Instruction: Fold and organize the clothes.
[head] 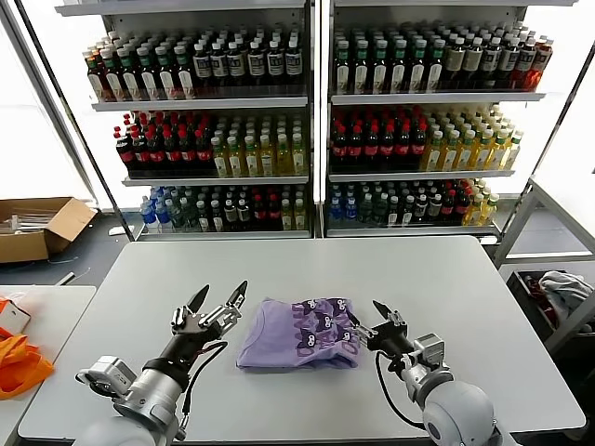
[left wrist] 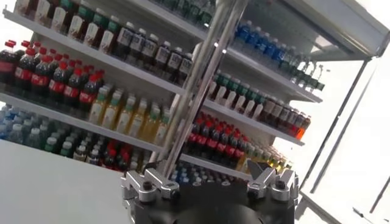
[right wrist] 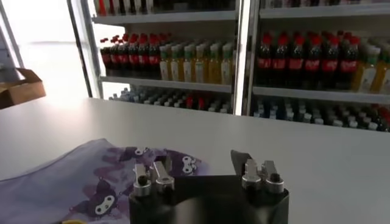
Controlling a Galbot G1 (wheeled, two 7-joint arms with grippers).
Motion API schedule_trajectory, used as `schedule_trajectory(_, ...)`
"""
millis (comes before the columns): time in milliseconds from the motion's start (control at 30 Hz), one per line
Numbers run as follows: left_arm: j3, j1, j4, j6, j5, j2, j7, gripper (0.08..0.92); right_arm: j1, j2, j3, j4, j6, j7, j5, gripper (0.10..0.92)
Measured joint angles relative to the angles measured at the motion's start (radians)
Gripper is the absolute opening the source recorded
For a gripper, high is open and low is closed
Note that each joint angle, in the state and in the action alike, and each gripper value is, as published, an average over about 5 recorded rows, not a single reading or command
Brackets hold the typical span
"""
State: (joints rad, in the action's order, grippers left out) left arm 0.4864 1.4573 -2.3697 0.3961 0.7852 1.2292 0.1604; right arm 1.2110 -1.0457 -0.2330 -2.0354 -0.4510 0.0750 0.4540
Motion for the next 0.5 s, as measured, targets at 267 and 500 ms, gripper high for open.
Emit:
schedule_trajectory(267,0.016,0.017,-0.01,-0.001,0.001,0.005,-0.001,0.822,0.008,-0.002,0.066,0.021,0.002,-0.026,-0.139,0.821)
schedule_trajectory(500,0.012,0.011,-0.003,-0.001,0.001,0.011,-0.002,0.823,0.079,0.036,0.074,0.001,0.001,-0.051,-0.259,0.823)
